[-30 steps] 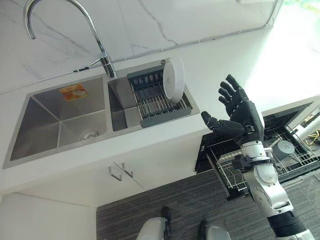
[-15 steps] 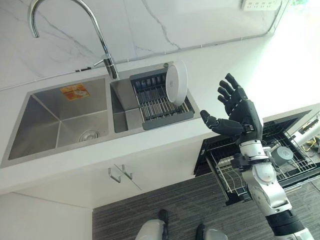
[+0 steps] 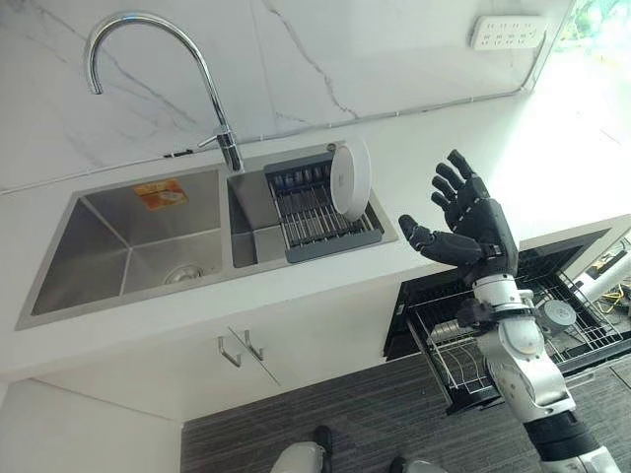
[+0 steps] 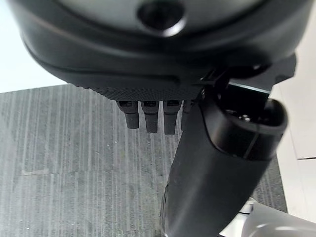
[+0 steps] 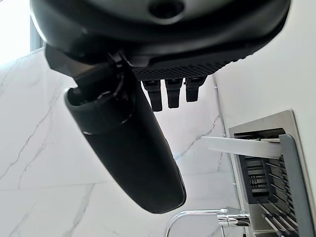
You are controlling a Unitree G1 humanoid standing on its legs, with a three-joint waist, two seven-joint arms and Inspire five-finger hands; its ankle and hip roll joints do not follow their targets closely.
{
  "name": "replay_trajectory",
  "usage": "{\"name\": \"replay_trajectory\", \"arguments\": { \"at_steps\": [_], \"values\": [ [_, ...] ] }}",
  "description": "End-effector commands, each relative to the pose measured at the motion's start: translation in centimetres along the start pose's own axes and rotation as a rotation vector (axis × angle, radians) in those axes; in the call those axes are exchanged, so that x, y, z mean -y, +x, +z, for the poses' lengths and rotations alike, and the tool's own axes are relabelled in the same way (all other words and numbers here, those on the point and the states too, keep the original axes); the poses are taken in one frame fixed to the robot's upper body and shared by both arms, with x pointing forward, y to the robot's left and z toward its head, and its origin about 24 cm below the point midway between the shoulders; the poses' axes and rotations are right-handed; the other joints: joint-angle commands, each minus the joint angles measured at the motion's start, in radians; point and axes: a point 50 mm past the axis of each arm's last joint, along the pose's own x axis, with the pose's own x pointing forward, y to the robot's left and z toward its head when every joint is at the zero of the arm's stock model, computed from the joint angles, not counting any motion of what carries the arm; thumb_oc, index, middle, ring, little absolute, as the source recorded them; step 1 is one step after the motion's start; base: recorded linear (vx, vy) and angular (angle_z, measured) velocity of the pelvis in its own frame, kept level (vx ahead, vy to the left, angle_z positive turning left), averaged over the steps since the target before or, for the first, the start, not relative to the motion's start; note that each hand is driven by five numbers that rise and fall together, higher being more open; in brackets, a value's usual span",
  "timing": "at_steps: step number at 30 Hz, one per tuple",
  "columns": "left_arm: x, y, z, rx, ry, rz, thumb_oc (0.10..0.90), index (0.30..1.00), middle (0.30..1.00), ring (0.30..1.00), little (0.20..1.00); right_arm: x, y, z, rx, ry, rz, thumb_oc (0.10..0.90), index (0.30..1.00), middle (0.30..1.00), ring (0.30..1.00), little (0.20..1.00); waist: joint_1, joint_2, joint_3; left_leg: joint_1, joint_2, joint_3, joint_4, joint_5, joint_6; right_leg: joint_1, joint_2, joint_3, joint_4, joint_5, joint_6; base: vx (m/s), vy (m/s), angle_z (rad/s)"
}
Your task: Place the dishes in the dishwasher.
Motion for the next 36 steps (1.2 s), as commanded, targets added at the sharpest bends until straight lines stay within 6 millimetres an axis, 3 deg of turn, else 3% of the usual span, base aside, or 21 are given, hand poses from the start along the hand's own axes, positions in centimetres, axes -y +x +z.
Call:
{"name": "replay_trajectory", "arguments": {
  "at_steps": [1, 4, 10, 19, 36],
  "values": [
    [-2.6, 0.0, -1.3, -0.066, 0.080, 0.097, 0.800, 0.900, 0.900, 0.900, 0.900, -0.4, 3.2, 5.9, 0.259, 0.056, 0.014, 0.800, 0.900, 0.900, 0.900, 0.900, 0.017, -0.021, 0.000, 0.009, -0.024, -0.053, 0.066, -0.179, -0.011, 0.080, 0.000, -0.041, -0.110, -0.003, 0.051, 0.11, 0.001, 0.04],
    [-3.1, 0.0, -1.3, -0.071, 0.087, 0.106, 0.800, 0.900, 0.900, 0.900, 0.900, -0.4, 4.5, 7.1, 0.281, 0.026, 0.000, 0.800, 0.900, 0.900, 0.900, 0.900, 0.027, -0.026, 0.003, 0.016, -0.025, -0.057, 0.066, -0.181, -0.010, 0.080, -0.006, -0.048, -0.110, 0.001, 0.052, 0.14, -0.006, 0.08],
    [-4.9, -0.1, -1.4, -0.058, 0.121, 0.136, 0.800, 0.900, 0.900, 0.900, 0.900, 1.8, 7.3, 10.0, 0.286, -0.062, -0.055, 0.800, 0.900, 0.900, 0.900, 0.900, 0.062, -0.037, 0.031, 0.019, -0.041, -0.088, 0.066, -0.177, -0.004, 0.084, -0.012, -0.068, -0.110, 0.011, 0.050, 0.15, -0.018, 0.11],
    [-6.1, -0.3, -1.2, -0.062, 0.198, 0.156, 0.800, 0.900, 0.900, 0.900, 0.900, 4.2, 10.1, 10.7, 0.209, -0.142, -0.157, 0.800, 0.900, 0.900, 0.900, 0.900, 0.111, -0.024, 0.059, 0.009, -0.065, -0.144, 0.066, -0.154, -0.012, 0.104, -0.002, -0.095, -0.110, 0.006, 0.035, 0.10, -0.012, 0.16],
    [-6.2, -0.4, 0.0, -0.046, 0.213, 0.138, 0.800, 0.900, 0.900, 0.900, 0.900, 3.6, 11.4, 9.6, 0.156, -0.046, -0.111, 0.800, 0.900, 0.900, 0.900, 0.900, 0.128, 0.003, 0.113, -0.006, -0.072, -0.162, 0.066, -0.130, -0.015, 0.118, 0.001, -0.114, -0.110, 0.007, 0.024, 0.02, 0.002, 0.05]
  ]
}}
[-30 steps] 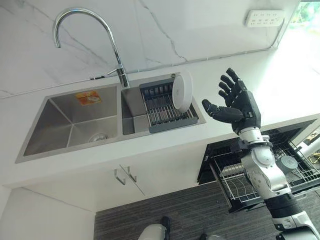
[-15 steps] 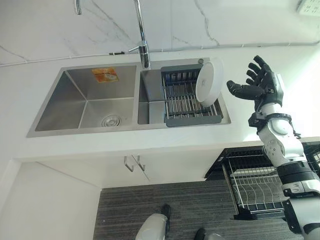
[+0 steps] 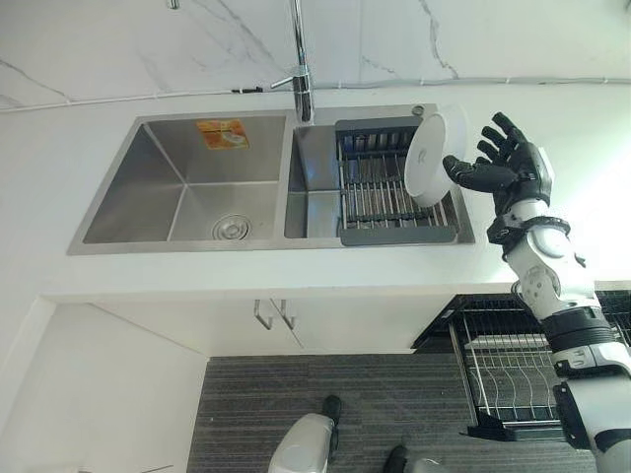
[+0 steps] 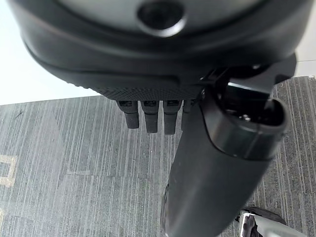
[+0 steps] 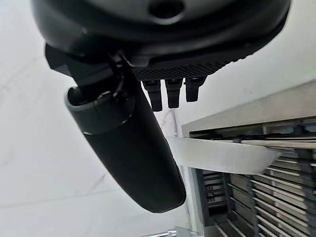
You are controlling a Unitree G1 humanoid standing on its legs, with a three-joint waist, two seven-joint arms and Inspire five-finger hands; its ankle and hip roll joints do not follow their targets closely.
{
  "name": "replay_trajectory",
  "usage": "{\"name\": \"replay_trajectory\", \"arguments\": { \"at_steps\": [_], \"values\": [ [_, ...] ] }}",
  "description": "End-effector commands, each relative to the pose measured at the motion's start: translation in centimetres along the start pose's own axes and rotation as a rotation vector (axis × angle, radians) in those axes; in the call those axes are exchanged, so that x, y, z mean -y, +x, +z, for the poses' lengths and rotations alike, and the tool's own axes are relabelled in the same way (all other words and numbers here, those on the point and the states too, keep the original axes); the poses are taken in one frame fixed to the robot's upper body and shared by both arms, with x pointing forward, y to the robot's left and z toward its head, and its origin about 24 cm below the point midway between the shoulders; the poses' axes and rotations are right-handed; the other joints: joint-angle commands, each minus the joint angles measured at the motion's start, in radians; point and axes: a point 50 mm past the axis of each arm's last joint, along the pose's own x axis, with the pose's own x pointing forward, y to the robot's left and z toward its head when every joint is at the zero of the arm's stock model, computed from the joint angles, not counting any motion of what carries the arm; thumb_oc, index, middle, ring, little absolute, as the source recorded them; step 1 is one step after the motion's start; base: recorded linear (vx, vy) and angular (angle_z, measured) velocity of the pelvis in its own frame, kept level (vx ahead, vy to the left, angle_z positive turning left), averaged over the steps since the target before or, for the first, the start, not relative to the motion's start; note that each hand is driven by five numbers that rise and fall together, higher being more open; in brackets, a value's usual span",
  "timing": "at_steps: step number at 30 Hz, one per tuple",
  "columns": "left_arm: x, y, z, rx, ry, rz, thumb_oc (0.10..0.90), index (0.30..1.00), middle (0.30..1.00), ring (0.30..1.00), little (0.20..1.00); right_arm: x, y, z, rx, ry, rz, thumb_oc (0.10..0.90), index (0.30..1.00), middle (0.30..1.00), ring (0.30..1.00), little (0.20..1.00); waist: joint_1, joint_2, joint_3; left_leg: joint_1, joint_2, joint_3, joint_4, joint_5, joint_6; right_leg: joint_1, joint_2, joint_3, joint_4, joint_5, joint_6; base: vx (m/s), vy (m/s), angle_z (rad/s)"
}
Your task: Place the dishes in the dishwasher.
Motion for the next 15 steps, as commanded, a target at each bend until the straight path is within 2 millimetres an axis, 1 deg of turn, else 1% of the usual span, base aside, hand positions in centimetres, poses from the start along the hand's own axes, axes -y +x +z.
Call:
{"name": "replay_trajectory", "arguments": {
  "at_steps": [1, 3, 8, 15],
  "values": [
    [-2.6, 0.0, -2.2, -0.083, 0.067, 0.062, 0.800, 0.900, 0.900, 0.900, 0.900, -2.3, 0.9, 7.8, 0.306, 0.049, 0.101, 0.800, 0.900, 0.900, 0.900, 0.900, -0.006, 0.006, -0.028, -0.022, -0.026, -0.056, 0.059, -0.128, -0.025, 0.027, 0.026, 0.000, -0.066, 0.025, 0.019, 0.00, 0.000, 0.00],
    [-2.6, 0.0, -2.0, -0.080, 0.066, 0.062, 0.800, 0.900, 0.900, 0.900, 0.900, -2.5, 0.9, 8.0, 0.313, 0.054, 0.108, 0.800, 0.900, 0.900, 0.900, 0.900, -0.007, 0.008, -0.026, -0.031, -0.026, -0.058, 0.059, -0.122, -0.025, 0.020, 0.026, -0.002, -0.066, 0.030, 0.019, 0.00, 0.000, 0.00],
    [-2.5, 0.0, -1.9, -0.075, 0.066, 0.061, 0.800, 0.900, 0.900, 0.900, 0.900, -2.9, 0.8, 7.8, 0.301, 0.049, 0.117, 0.800, 0.900, 0.900, 0.900, 0.900, -0.010, 0.010, -0.019, -0.034, -0.024, -0.057, 0.059, -0.119, -0.026, 0.020, 0.027, -0.001, -0.066, 0.030, 0.017, 0.00, 0.000, 0.00],
    [-2.5, 0.0, -1.9, -0.080, 0.070, 0.063, 0.800, 0.900, 0.900, 0.900, 0.900, -2.7, 1.3, 6.9, 0.249, 0.050, 0.091, 0.800, 0.900, 0.900, 0.900, 0.900, -0.006, 0.014, -0.010, -0.029, -0.023, -0.056, 0.059, -0.119, -0.029, 0.028, 0.029, 0.002, -0.066, 0.026, 0.014, 0.02, -0.003, 0.00]
  ]
}}
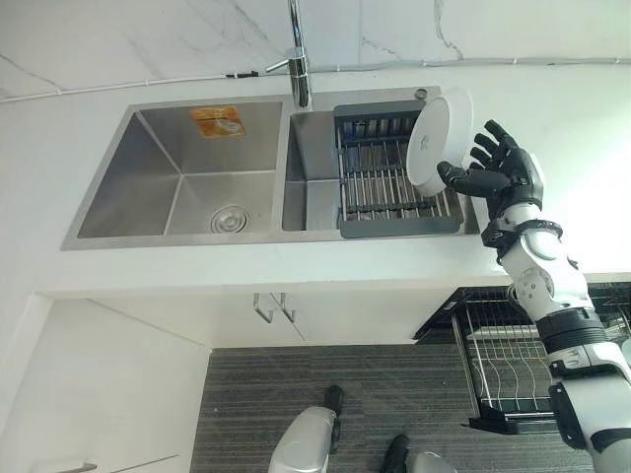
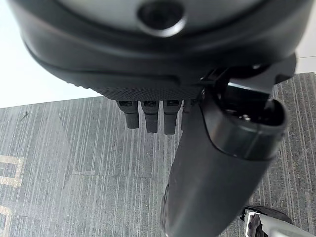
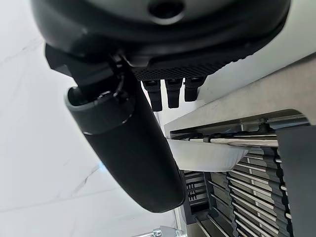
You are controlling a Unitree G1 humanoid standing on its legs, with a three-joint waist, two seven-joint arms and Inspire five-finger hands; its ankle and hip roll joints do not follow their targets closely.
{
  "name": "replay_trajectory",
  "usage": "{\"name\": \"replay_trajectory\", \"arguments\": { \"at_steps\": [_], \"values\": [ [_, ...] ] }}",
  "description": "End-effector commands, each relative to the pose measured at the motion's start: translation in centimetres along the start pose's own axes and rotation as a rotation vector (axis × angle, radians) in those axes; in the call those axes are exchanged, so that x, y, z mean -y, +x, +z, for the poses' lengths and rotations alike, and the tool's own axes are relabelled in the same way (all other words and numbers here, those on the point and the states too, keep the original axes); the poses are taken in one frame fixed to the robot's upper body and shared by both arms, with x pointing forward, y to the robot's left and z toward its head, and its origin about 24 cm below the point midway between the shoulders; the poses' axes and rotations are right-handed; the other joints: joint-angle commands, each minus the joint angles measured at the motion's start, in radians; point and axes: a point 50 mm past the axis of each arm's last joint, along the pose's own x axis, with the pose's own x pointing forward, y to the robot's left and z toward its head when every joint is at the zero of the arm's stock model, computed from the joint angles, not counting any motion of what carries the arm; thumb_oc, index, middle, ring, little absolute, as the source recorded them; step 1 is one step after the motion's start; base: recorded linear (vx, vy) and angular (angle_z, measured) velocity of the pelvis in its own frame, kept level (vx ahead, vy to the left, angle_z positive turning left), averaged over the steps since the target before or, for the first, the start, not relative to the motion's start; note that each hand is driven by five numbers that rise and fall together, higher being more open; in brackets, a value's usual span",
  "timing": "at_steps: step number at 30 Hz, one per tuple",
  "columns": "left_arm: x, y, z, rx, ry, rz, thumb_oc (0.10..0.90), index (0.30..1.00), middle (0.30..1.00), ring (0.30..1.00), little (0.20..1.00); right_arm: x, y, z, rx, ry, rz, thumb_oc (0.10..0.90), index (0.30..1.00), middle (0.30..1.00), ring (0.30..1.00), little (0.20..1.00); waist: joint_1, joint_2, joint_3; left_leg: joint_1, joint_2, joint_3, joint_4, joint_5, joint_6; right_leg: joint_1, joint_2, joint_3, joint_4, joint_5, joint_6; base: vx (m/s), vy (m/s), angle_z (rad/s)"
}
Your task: Place the dishes in the dishwasher.
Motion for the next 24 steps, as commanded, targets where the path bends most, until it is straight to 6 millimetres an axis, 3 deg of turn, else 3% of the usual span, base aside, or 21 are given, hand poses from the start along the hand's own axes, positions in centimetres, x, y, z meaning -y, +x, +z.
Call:
{"name": "replay_trajectory", "arguments": {
  "at_steps": [1, 11, 24],
  "values": [
    [-2.6, 0.0, -2.6, -0.096, 0.069, 0.078, 0.800, 0.900, 0.900, 0.900, 0.900, -2.1, 1.3, 7.2, 0.257, 0.040, 0.075, 0.800, 0.900, 0.900, 0.900, 0.900, -0.006, 0.004, -0.047, -0.032, -0.024, -0.059, 0.060, -0.120, -0.029, 0.030, 0.029, -0.002, -0.070, 0.029, 0.015, 0.00, 0.000, 0.00],
    [-2.2, -0.1, -1.8, -0.076, 0.109, 0.089, 0.800, 0.900, 0.900, 0.900, 0.900, -2.2, 2.0, 7.8, 0.256, 0.014, 0.085, 0.800, 0.900, 0.900, 0.900, 0.900, 0.002, 0.020, -0.031, -0.037, -0.030, -0.074, 0.060, -0.109, -0.030, 0.028, 0.030, -0.008, -0.070, 0.034, 0.013, 0.00, 0.006, 0.00],
    [-2.5, -0.1, -0.9, -0.068, 0.132, 0.125, 0.800, 0.900, 0.900, 0.900, 0.900, -1.2, 2.5, 8.7, 0.281, 0.019, 0.077, 0.800, 0.900, 0.900, 0.900, 0.900, 0.017, 0.009, -0.023, -0.046, -0.031, -0.077, 0.060, -0.106, -0.033, 0.028, 0.028, -0.020, -0.070, 0.037, 0.016, 0.01, 0.001, 0.03]
  ]
}}
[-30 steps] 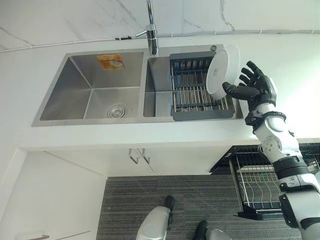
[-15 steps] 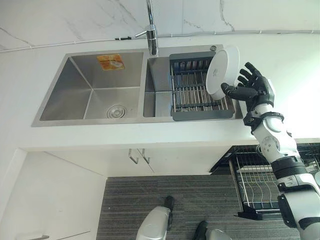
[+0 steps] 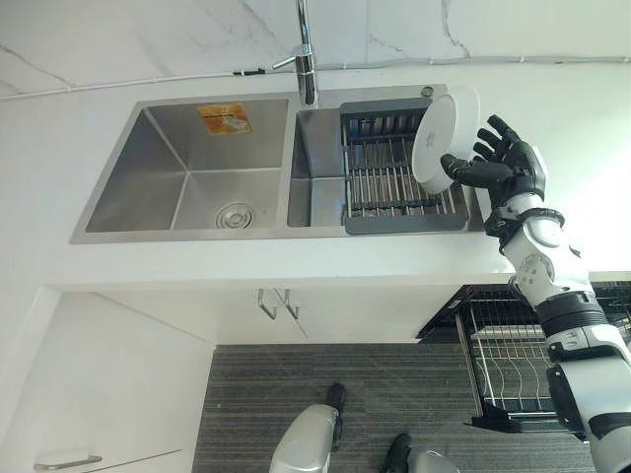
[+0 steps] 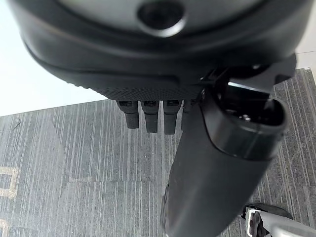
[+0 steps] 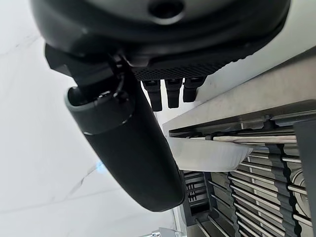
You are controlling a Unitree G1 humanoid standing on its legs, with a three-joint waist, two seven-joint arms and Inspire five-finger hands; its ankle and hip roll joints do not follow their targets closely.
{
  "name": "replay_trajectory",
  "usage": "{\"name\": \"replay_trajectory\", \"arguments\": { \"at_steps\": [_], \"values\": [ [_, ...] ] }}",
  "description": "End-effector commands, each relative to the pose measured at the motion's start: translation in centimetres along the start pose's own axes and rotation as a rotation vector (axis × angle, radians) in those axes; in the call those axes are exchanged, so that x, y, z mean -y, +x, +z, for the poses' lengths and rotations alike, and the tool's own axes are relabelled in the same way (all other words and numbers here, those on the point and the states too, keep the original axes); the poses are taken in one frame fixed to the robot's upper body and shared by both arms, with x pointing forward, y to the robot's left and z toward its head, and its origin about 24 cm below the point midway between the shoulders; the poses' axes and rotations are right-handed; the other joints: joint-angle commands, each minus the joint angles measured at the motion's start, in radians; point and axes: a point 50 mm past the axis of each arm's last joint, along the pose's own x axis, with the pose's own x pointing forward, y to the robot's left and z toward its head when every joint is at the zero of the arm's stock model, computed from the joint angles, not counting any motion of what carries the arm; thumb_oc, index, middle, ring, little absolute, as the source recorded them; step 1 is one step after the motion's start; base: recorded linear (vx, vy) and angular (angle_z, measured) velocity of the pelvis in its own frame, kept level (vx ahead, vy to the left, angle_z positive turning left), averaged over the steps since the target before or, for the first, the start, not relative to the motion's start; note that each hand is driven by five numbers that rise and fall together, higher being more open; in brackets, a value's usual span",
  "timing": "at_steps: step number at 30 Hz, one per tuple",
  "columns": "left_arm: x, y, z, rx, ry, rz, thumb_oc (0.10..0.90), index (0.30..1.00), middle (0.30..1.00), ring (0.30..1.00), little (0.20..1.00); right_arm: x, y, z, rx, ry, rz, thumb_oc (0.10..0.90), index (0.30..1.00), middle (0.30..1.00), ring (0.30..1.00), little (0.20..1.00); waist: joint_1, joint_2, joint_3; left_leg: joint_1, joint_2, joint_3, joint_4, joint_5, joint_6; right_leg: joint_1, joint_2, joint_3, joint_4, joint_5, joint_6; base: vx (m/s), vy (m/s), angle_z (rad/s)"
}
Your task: Place the dishes in the dishwasher.
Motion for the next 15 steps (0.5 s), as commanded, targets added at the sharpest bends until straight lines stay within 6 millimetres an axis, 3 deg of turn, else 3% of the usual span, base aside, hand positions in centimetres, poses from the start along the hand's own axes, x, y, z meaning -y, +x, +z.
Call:
{"name": "replay_trajectory", "arguments": {
  "at_steps": [1, 15],
  "values": [
    [-2.7, 0.0, -2.3, -0.099, 0.071, 0.100, 0.800, 0.900, 0.900, 0.900, 0.900, -1.8, 0.8, 8.1, 0.294, 0.016, 0.100, 0.800, 0.900, 0.900, 0.900, 0.900, 0.014, -0.005, -0.033, -0.038, -0.028, -0.058, 0.056, -0.119, -0.031, 0.024, 0.027, -0.001, -0.074, 0.031, 0.018, 0.00, 0.000, 0.00],
    [-2.7, 0.0, -1.5, -0.085, 0.075, 0.104, 0.800, 0.900, 0.900, 0.900, 0.900, -2.3, 1.0, 9.2, 0.332, 0.013, 0.100, 0.800, 0.900, 0.900, 0.900, 0.900, 0.021, -0.001, -0.013, -0.049, -0.034, -0.061, 0.056, -0.117, -0.023, 0.021, 0.018, -0.004, -0.074, 0.037, 0.026, 0.01, 0.016, 0.02]
  ]
}}
